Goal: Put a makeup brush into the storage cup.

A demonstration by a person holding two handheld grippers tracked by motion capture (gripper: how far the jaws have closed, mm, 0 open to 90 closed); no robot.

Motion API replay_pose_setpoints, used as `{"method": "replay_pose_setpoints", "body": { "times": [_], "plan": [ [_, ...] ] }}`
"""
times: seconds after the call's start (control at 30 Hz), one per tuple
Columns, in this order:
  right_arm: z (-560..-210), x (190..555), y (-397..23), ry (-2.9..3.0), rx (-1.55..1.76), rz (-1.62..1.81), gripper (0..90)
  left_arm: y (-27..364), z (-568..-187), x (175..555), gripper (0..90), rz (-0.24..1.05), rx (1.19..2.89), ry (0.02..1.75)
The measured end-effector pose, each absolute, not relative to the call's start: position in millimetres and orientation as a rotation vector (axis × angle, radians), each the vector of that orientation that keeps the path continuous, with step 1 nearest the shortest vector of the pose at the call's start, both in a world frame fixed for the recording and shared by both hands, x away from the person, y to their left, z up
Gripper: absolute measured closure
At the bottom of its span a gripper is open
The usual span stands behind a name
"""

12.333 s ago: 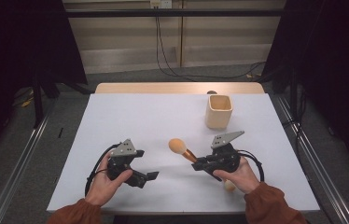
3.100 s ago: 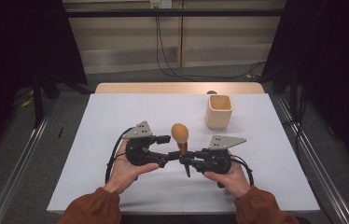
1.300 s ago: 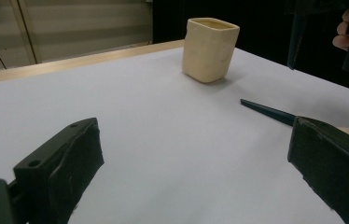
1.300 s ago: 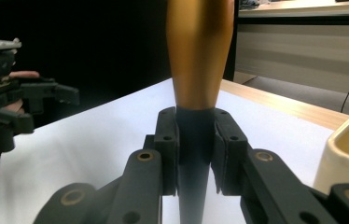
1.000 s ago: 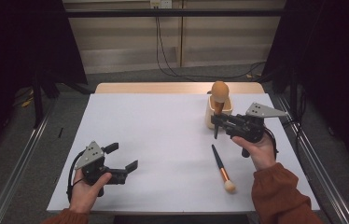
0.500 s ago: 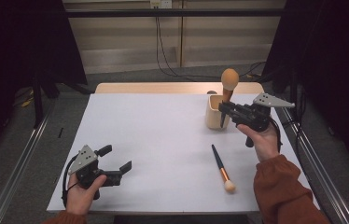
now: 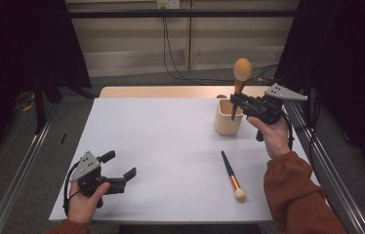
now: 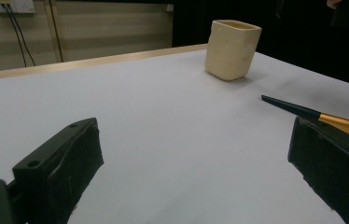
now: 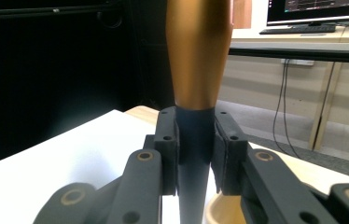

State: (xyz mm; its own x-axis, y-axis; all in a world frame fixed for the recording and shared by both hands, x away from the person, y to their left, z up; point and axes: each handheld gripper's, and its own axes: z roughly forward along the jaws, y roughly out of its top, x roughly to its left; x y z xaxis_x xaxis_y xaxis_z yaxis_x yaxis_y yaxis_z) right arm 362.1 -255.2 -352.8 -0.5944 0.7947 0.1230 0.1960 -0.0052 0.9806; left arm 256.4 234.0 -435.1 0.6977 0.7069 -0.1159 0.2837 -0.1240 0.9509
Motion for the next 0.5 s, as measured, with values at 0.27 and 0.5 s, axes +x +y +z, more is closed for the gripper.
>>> {"method": "replay_pose_setpoints", "body": {
  "times": [0.27, 0.5],
  "plan": [
    [-351, 381, -258, 1.774, 1.048, 1.6, 74.7, 237, -436, 255, 2.7, 0.448, 1.714, 0.807],
    [-350, 398, -259, 1.751, 1.064, 1.549, 74.7, 239, -436, 256, 2.7, 0.459, 1.725, 0.802]
  ]
}}
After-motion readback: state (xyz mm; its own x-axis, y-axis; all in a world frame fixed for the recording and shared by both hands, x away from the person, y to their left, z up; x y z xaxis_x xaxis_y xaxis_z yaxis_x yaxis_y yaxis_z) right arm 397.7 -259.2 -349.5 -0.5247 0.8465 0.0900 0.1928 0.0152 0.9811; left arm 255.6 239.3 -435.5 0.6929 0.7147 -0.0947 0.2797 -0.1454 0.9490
